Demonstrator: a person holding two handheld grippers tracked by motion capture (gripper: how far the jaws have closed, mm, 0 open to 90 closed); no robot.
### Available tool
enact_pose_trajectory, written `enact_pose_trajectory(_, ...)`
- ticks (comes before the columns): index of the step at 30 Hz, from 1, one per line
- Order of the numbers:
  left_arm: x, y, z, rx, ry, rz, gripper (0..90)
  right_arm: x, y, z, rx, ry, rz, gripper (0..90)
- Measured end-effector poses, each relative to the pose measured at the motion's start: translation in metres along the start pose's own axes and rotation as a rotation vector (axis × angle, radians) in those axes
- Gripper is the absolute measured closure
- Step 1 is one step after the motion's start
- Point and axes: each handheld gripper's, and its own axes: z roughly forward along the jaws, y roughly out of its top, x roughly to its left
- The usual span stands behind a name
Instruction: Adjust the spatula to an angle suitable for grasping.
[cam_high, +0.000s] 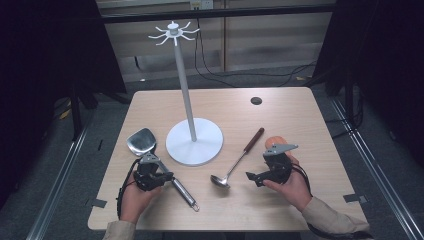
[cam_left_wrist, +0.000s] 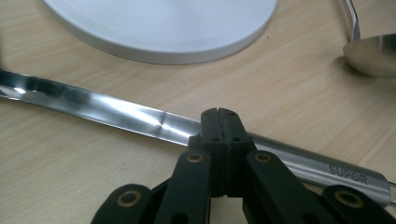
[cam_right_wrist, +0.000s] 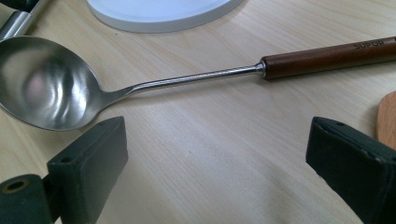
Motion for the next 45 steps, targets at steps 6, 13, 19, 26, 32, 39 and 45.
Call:
enact_pose_trajectory(6, -0.004, 0.003, 0.001, 0.027, -0.005, 0.018, 90.0, 0.000, 0.000, 0.000, 0.002, -0.002, 0.001, 4.9)
enact_pose_trajectory(13, -0.017, 0.005, 0.007, 0.035, -0.049, 0.029, 90.0, 0.001, 0.000, 0.000, 0.005, -0.001, -0.001, 4.9)
enact_pose_trajectory(19, -0.025, 0.007, 0.010, 0.047, -0.072, 0.064, 90.0, 0.001, 0.000, 0.001, 0.002, 0.003, -0.005, 4.9)
enact_pose_trajectory(26, -0.038, 0.010, 0.017, 0.051, -0.107, 0.109, 90.0, 0.002, 0.000, 0.001, 0.006, 0.006, -0.009, 4.9)
enact_pose_trajectory(32, -0.044, 0.012, 0.019, 0.071, -0.139, 0.127, 90.0, 0.003, -0.001, 0.003, 0.017, 0.014, -0.002, 4.9)
enact_pose_trajectory(39, -0.043, 0.015, 0.019, 0.076, -0.153, 0.194, 87.3, 0.002, -0.001, 0.002, 0.013, 0.014, -0.003, 4.9)
enact_pose_trajectory(45, -0.038, 0.018, 0.012, 0.098, -0.135, 0.343, 71.5, 0.000, -0.004, -0.002, 0.013, 0.006, 0.007, 4.9)
